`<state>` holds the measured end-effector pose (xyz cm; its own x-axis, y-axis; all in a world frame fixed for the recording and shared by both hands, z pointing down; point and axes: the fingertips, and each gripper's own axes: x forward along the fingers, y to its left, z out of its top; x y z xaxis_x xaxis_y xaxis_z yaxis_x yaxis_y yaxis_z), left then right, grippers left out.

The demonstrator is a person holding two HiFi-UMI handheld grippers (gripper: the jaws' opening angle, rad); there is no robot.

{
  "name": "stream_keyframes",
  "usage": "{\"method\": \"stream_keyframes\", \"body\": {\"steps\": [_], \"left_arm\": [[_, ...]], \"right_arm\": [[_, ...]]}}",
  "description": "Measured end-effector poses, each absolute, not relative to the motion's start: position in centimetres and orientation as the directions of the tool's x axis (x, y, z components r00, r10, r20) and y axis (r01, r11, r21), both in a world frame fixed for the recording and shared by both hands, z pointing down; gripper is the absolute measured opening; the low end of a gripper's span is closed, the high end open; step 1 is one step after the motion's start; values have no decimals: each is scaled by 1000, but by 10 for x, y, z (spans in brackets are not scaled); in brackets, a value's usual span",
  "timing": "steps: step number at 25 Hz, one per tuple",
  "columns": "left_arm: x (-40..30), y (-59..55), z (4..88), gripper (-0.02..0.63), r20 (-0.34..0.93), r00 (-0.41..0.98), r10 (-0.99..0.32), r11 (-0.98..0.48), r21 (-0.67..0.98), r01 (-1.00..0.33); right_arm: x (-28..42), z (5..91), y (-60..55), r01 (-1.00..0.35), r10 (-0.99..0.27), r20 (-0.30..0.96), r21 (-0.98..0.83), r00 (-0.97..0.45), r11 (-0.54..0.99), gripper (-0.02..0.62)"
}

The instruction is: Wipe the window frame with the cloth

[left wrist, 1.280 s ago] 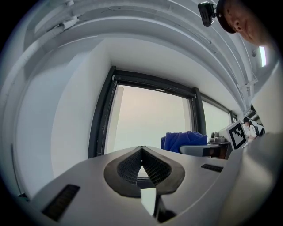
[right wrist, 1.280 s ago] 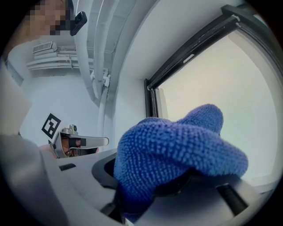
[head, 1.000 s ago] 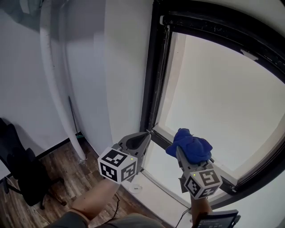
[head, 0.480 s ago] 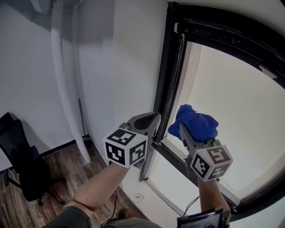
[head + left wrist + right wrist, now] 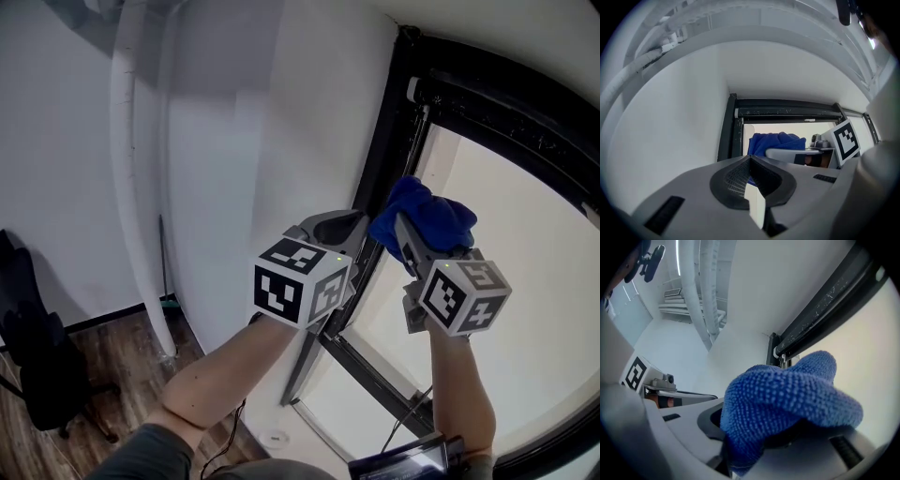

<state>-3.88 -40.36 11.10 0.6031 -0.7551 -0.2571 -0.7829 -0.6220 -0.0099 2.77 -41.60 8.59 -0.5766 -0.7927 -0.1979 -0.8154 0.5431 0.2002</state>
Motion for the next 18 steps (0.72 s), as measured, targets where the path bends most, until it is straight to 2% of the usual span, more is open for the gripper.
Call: {"method": "stream_keyframes", "body": {"steps": [10,18], "left_arm": [[-43,-438,45,5,-318,624,-714,-649,-32,-760],[-51,-443,26,5,-323,624,-712,-645,-52,-763]], "right_arm": [[12,-9,-461,-842,-783,-312,243,-538,481,156],[5,-71,-490,-886,-806,-369,234,-463,401,156]]}}
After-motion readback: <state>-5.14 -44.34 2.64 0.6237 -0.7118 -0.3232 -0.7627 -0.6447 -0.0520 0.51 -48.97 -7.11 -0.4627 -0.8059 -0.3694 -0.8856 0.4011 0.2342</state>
